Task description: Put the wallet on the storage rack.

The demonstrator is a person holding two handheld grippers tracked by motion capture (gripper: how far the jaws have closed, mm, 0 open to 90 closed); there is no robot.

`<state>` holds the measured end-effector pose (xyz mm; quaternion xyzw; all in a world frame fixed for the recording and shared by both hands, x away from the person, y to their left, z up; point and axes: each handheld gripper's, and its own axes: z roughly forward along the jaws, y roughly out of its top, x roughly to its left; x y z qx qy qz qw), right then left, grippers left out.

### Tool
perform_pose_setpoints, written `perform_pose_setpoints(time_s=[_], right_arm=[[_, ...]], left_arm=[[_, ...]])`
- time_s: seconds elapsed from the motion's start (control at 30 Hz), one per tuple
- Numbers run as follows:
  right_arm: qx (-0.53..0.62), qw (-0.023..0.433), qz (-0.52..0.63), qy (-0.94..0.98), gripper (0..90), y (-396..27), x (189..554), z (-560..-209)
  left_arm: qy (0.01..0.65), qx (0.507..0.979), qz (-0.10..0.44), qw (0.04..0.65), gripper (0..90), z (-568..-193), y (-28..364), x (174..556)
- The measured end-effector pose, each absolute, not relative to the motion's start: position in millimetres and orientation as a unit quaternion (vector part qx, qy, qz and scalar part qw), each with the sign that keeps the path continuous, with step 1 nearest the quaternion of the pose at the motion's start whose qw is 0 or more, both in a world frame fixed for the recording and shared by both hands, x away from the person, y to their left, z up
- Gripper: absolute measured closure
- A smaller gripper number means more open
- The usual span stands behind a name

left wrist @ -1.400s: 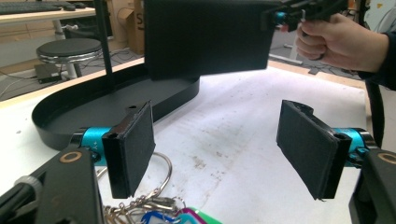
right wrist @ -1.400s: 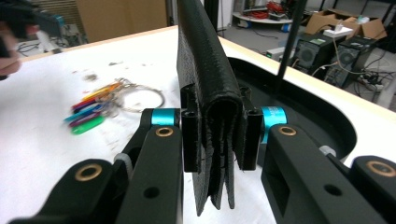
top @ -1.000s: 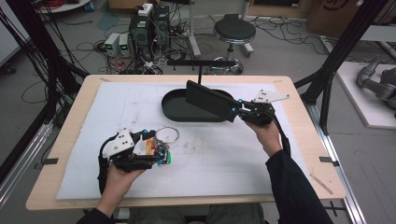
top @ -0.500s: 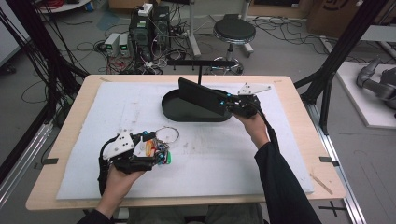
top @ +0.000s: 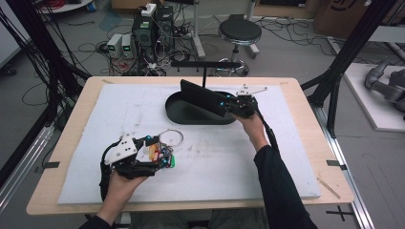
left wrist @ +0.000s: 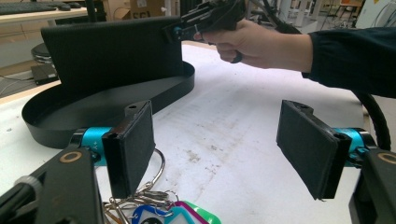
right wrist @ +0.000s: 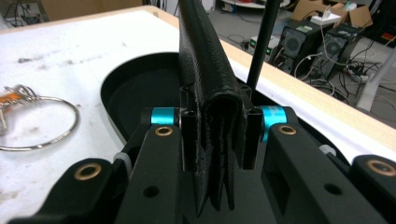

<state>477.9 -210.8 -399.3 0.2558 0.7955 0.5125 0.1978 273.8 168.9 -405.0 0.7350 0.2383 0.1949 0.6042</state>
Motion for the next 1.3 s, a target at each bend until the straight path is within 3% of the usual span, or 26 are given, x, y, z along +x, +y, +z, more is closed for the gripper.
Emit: perform_pose_setpoints(time_s=[0.87, 1.0, 1.3], right_arm=[[0.272, 0.199, 0.470, 0.816, 72.1, -217, 489, -416], [0.284, 0.202, 0.461, 0.816, 66.7, -217, 488, -415], [0.306, 0.220, 0.473, 0.796, 42.5, -228, 473, -392]], left_arm=[[0.237, 0.737, 0.194, 0.602, 27.6, -406, 170, 272], [0.237, 0.738, 0.193, 0.602, 27.6, -407, 169, 273], [0.235, 0.743, 0.193, 0.596, 27.6, -408, 170, 275]])
